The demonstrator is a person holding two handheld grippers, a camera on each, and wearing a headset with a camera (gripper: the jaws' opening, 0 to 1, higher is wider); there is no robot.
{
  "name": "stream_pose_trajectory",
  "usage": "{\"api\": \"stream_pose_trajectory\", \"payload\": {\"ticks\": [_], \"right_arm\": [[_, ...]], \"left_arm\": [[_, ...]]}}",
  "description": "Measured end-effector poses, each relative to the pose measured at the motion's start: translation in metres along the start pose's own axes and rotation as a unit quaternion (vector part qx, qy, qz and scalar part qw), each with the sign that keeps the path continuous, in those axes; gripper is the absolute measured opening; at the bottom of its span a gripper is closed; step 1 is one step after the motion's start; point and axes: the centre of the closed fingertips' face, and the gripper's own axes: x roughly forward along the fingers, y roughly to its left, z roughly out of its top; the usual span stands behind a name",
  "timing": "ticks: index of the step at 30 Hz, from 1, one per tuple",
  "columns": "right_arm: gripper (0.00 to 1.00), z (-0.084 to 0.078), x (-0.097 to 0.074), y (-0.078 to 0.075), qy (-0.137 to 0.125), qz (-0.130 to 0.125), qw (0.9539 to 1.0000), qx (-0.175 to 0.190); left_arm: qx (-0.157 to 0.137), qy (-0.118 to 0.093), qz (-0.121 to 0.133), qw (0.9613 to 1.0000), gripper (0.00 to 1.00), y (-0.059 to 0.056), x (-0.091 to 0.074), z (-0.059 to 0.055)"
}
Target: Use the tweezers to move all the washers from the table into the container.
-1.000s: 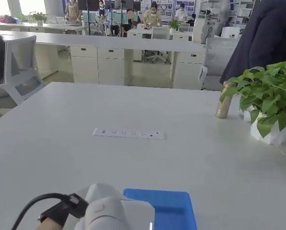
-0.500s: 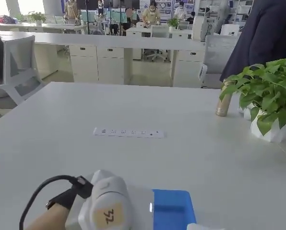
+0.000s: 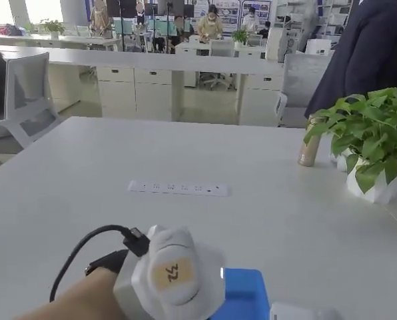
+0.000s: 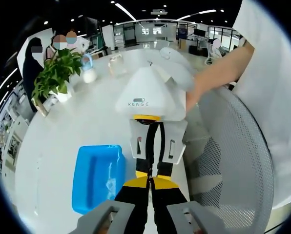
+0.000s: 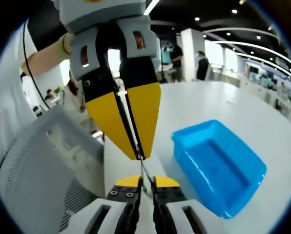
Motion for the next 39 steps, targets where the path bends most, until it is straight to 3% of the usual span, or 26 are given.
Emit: {"api": "stream_pose_trajectory", "payload": {"ticks": [9, 12, 14, 18, 23, 25, 27, 28, 30, 32, 34, 37, 38, 39], "right_arm": [[0.05, 0.000, -0.001, -0.006, -0.004, 0.013, 0.9989, 0.044], [0.06, 0.000, -0.001, -0.006, -0.009, 0.018, 0.9980, 0.060], [0.07, 0.000, -0.001, -0.001, -0.007, 0.025, 0.9975, 0.065], [0.08, 0.002, -0.003, 0.010, 0.000, 0.016, 0.9995, 0.026], [0.05, 0.000, -0.002, 0.005, 0.003, -0.003, 0.9999, -0.014], [0.04, 0.000, -0.002, 0.002, 0.002, -0.007, 1.0000, -0.004], [0.04, 0.000, -0.002, 0.001, 0.005, -0.006, 0.9998, 0.017], [0.04, 0.000, -0.002, -0.001, 0.006, -0.010, 0.9998, 0.015], [0.03, -0.002, -0.003, -0.004, 0.011, -0.017, 0.9995, 0.023], [0.03, -0.003, -0.003, -0.004, 0.008, -0.015, 0.9995, 0.025], [0.03, -0.004, -0.003, -0.003, 0.008, -0.016, 0.9996, 0.023], [0.03, -0.004, -0.003, -0.002, 0.007, -0.019, 0.9997, 0.016], [0.03, -0.004, -0.002, -0.001, 0.006, -0.019, 0.9997, 0.015], [0.03, -0.003, -0.002, -0.001, 0.006, -0.020, 0.9997, 0.015]], "left_arm": [[-0.009, 0.006, -0.001, 0.9999, 0.00, 0.011, 0.001, 0.002], [-0.006, 0.005, -0.005, 1.0000, 0.00, 0.008, 0.000, 0.001], [0.006, -0.004, -0.023, 0.9997, 0.00, -0.002, -0.001, 0.002], [0.017, 0.009, -0.028, 0.9994, 0.00, -0.013, 0.006, -0.006], [0.013, 0.006, -0.020, 0.9997, 0.00, -0.011, 0.007, -0.006], [0.016, -0.005, -0.005, 0.9998, 0.00, -0.007, 0.007, -0.007], [-0.001, -0.017, 0.003, 0.9999, 0.02, -0.006, 0.006, -0.009], [-0.018, -0.027, 0.016, 0.9993, 0.09, -0.004, 0.005, -0.009], [-0.041, -0.041, 0.026, 0.9980, 0.14, -0.003, 0.000, -0.010], [-0.059, -0.068, 0.044, 0.9950, 0.12, -0.002, -0.009, -0.010], [-0.096, -0.094, 0.059, 0.9892, 0.15, -0.002, -0.017, -0.012], [-0.147, -0.131, 0.084, 0.9769, 0.24, -0.001, -0.028, -0.017], [-0.169, -0.143, 0.098, 0.9701, 0.27, -0.001, -0.033, -0.021], [-0.180, -0.154, 0.106, 0.9657, 0.30, -0.002, -0.035, -0.022]]}}
